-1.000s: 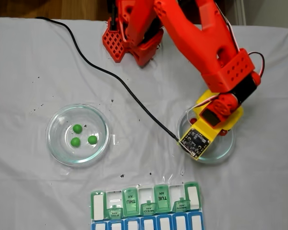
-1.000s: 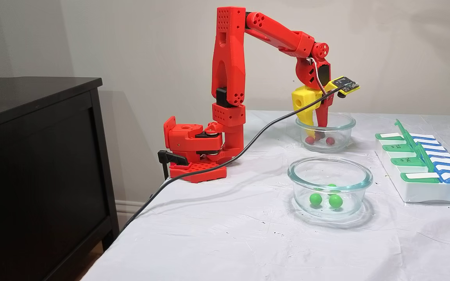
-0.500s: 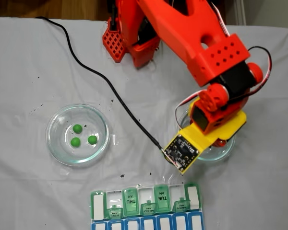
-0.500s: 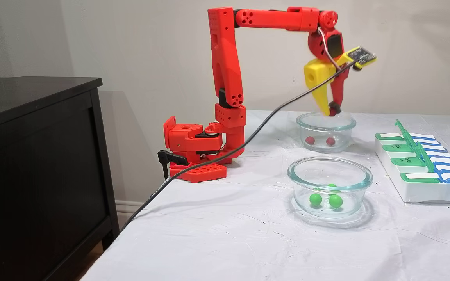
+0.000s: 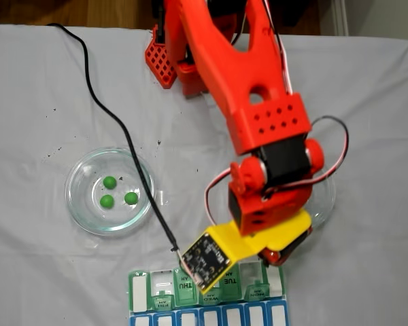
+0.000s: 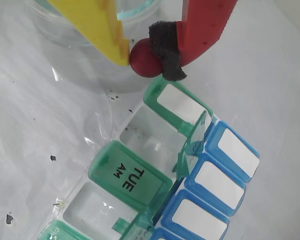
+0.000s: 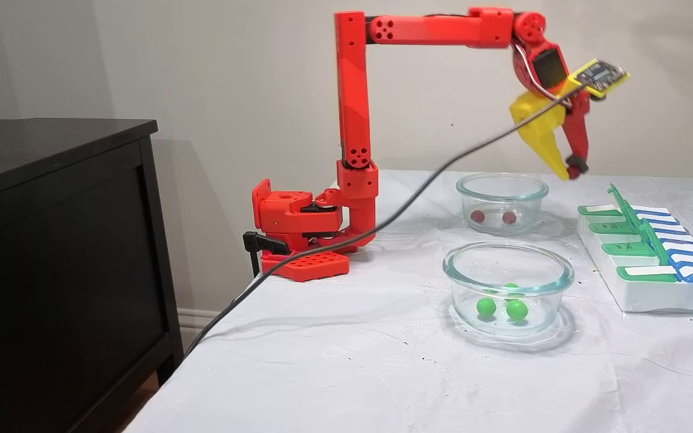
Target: Sort medicines into box.
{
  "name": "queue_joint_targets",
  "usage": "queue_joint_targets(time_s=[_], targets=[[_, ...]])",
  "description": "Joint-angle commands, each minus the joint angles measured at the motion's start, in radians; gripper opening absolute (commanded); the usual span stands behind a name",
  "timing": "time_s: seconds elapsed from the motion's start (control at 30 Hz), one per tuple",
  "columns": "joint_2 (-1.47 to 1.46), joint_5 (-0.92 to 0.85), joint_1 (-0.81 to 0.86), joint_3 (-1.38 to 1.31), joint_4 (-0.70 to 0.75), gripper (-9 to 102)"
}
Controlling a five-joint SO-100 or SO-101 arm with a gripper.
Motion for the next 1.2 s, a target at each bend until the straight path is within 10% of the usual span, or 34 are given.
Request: queue_joint_targets(time_s=[0.0, 0.6, 1.17], targets=[[0.012, -0.011, 0.017, -0.109, -0.057, 0], [-0.147, 0.0, 0.025, -0.11, -0.206, 0], [-0.011, 0.025, 0.002, -0.066, -0.137, 22]])
